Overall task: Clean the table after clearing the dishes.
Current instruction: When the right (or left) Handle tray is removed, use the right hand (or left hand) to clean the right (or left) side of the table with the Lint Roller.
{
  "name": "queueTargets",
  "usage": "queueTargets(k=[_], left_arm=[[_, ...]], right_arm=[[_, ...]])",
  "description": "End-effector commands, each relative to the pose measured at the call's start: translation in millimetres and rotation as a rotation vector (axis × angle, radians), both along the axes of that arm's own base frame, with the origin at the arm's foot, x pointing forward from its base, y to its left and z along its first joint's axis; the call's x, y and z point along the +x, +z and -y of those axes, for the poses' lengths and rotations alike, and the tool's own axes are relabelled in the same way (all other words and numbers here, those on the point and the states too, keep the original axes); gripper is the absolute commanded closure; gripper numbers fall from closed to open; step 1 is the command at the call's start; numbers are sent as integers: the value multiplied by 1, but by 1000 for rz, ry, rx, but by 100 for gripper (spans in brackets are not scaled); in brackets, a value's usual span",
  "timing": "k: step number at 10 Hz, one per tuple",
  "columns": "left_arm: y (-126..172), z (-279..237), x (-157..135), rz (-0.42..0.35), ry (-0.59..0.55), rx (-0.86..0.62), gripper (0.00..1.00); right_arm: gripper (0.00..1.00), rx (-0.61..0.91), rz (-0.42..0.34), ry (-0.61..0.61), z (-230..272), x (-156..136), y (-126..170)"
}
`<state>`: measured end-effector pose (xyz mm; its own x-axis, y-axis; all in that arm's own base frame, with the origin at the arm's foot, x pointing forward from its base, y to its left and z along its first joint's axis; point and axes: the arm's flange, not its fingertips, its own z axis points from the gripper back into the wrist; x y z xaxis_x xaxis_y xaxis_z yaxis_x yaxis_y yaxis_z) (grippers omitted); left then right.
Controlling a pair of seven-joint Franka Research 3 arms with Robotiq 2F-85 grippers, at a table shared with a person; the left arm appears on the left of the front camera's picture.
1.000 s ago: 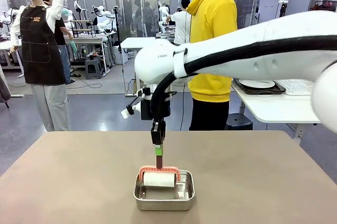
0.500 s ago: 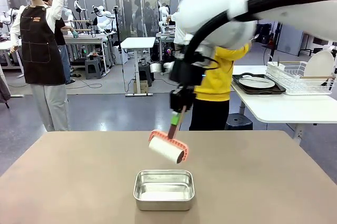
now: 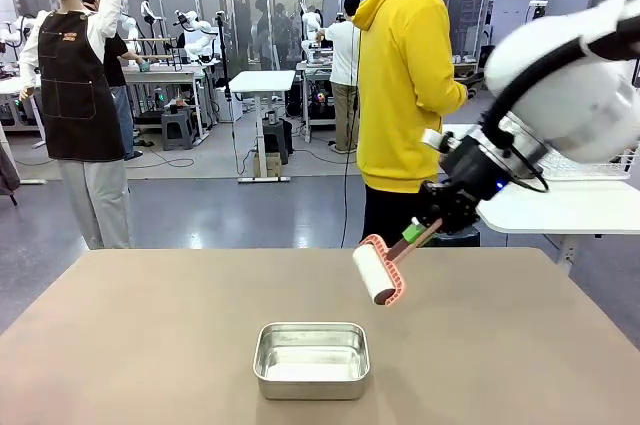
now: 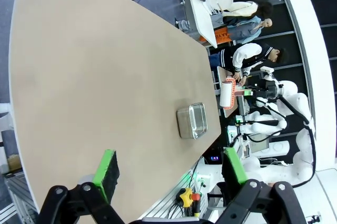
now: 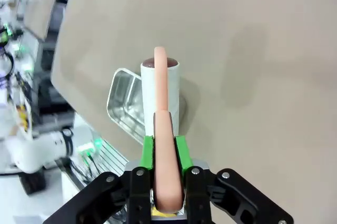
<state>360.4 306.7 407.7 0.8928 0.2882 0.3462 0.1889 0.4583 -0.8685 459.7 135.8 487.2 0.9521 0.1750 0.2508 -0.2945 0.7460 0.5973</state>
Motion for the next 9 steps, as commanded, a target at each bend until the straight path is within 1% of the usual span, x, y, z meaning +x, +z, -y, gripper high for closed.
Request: queueTargets(k=[1,2,6,7,8,9], left_arm=[[1,-1,-4,20,-3,-13,0],[1,-1,-4,20,-3,-13,0],[1,-1,-4,20,-3,-13,0],[1,-1,-4,20,-3,-13,0],[1,-1,-4,20,-3,-13,0],[1,-1,-4,20,-3,-13,0]], right_arm=[[89,97,-30,-48,6,7,-11],[89,0,0,0,0,0,0],[89,0,0,0,0,0,0],[79,12,-8,-7,2,1,-4],[79,52,-60,-46,10,14,-11],[79,100,-109,-108,17,35,-31]])
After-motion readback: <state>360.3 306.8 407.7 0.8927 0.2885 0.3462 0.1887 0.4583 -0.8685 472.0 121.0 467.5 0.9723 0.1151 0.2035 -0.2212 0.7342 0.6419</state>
